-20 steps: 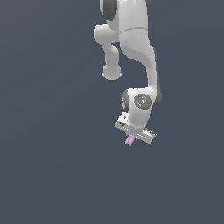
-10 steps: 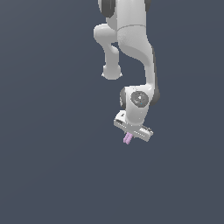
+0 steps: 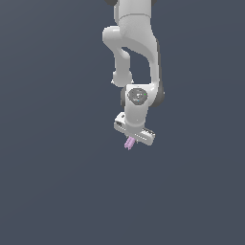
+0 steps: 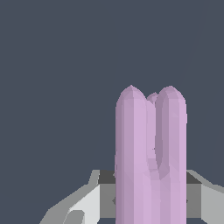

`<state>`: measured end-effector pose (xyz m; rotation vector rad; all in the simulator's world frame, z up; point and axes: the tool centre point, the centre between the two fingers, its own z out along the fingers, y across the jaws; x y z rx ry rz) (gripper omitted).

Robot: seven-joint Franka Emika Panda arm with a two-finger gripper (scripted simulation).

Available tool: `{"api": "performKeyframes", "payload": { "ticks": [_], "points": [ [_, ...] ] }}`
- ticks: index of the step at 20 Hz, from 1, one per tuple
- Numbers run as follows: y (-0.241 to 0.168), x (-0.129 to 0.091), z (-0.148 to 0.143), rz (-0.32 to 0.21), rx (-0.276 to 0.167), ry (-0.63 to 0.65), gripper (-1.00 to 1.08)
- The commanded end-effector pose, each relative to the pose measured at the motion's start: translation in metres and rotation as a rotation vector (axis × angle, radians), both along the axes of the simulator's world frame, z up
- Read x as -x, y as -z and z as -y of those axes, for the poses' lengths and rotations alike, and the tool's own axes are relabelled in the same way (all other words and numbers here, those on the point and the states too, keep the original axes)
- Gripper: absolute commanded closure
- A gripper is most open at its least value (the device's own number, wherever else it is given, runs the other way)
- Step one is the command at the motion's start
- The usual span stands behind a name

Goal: Pick up the object and move it to a goal position.

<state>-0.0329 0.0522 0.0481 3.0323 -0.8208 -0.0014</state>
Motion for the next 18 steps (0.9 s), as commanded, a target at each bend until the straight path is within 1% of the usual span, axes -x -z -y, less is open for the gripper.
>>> {"api": "performKeyframes", "payload": {
  "ticks": [1, 11, 18],
  "points": [
    [-0.010, 0.013, 0.020, 0.001, 0.000, 0.001, 1.08],
    [-0.051, 0.070, 0.108, 0.001, -0.001, 0.001, 1.08],
    [-0.074, 0.098, 0.155, 0.001, -0.002, 0.001, 1.08]
  ]
}}
